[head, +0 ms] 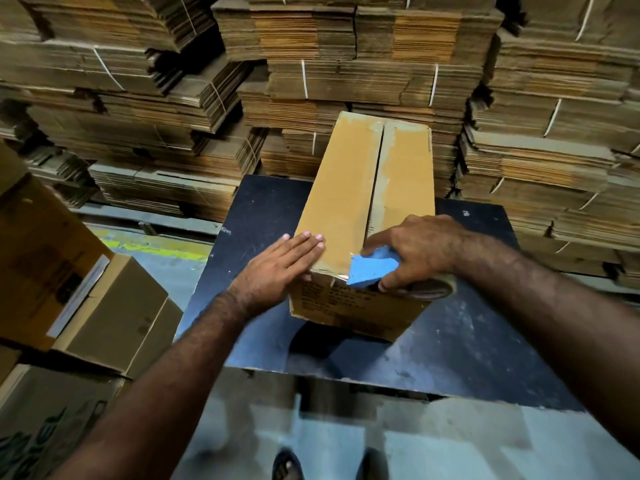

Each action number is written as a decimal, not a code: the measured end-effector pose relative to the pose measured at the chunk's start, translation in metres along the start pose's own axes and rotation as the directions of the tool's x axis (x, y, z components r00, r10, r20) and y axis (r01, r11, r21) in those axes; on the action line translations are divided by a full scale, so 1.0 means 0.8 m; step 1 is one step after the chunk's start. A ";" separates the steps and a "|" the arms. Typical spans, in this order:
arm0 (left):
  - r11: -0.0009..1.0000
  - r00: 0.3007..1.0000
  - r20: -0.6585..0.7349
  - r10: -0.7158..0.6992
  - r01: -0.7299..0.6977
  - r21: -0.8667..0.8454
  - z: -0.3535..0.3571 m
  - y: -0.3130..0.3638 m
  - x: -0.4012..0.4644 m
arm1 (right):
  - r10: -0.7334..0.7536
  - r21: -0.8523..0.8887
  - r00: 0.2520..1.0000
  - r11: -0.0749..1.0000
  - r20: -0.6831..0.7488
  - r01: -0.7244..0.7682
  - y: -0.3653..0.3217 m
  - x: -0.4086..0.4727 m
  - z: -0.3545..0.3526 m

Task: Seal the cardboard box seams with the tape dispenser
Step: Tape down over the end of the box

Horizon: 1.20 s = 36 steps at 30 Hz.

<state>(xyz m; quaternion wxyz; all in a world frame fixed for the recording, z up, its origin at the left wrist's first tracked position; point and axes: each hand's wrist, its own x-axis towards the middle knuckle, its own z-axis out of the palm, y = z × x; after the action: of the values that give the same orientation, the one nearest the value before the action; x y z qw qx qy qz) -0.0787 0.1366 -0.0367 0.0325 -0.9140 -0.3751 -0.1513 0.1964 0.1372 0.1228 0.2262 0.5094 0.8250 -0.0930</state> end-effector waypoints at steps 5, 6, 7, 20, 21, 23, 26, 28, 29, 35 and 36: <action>0.995 0.999 0.021 -0.034 0.032 0.096 -0.006 0.015 0.000 | 0.047 0.034 0.999 0.998 0.000 -0.047 -0.016 0.015 -0.006; 0.998 0.999 0.027 -0.023 0.022 0.057 -0.006 0.028 0.000 | 0.050 0.029 0.999 0.998 0.001 -0.050 -0.016 0.015 -0.006; 0.999 0.999 0.029 -0.029 0.030 -0.021 -0.006 0.041 0.002 | 0.048 0.020 0.999 0.999 -0.004 -0.048 -0.017 0.014 -0.006; 0.975 0.977 -0.009 -0.213 0.213 0.062 0.009 0.038 0.025 | -0.025 -0.020 0.999 1.000 -0.027 0.024 -0.011 0.000 -0.002; 0.977 0.979 -0.006 -0.202 0.202 0.071 0.009 0.035 0.025 | -0.036 -0.033 0.999 0.999 -0.028 0.035 -0.005 -0.007 -0.002; 0.980 0.983 0.023 -0.182 0.180 0.083 0.009 0.029 0.022 | -0.022 -0.046 0.999 0.999 -0.024 0.021 0.009 -0.021 0.001; 0.983 0.982 0.076 -0.173 0.167 0.077 0.007 0.024 0.021 | 0.017 -0.029 1.000 0.999 0.003 -0.017 0.016 -0.028 0.003; 0.983 0.979 0.100 -0.178 0.172 0.063 0.002 0.023 0.023 | 0.017 -0.023 1.000 1.000 -0.007 -0.018 0.014 -0.019 0.003; 0.984 0.979 0.111 -0.172 0.167 0.057 -0.002 0.023 0.023 | 0.023 -0.017 1.000 1.000 -0.012 -0.023 0.012 -0.016 0.001; 0.987 0.980 0.115 -0.163 0.161 0.020 -0.019 0.069 0.045 | 0.041 0.011 0.999 0.999 -0.021 -0.040 0.016 -0.019 0.013; 0.988 0.981 0.115 -0.157 0.154 0.035 -0.015 0.080 0.052 | 0.041 0.009 0.999 0.999 -0.028 -0.041 0.016 -0.020 0.013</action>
<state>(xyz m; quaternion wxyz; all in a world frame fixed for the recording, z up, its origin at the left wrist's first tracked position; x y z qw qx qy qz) -0.0090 0.1169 -0.0092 0.0103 -0.8888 -0.4484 -0.0944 0.2164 0.1263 0.1218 0.2144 0.5285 0.8171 -0.0844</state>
